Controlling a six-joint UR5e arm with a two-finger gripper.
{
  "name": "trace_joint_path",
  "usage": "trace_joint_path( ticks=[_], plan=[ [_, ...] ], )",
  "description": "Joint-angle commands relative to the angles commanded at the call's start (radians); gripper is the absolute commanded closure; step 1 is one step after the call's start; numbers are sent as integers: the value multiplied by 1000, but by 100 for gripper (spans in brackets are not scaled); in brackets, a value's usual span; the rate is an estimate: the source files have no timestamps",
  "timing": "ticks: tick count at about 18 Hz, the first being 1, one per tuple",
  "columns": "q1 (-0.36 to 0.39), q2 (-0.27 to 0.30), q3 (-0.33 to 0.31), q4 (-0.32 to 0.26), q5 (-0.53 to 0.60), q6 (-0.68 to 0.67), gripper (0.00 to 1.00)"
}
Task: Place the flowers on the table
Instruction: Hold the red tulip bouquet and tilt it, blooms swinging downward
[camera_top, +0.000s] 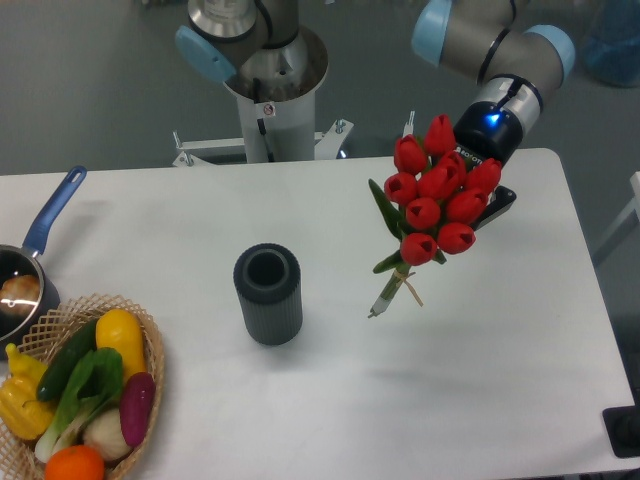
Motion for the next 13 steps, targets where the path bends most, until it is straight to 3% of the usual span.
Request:
trace_joint_path(
  ticks=[6,13],
  plan=[
    [5,3,-20,0,8,9,52],
    [31,40,-2,-2,153,-5,52]
  ],
)
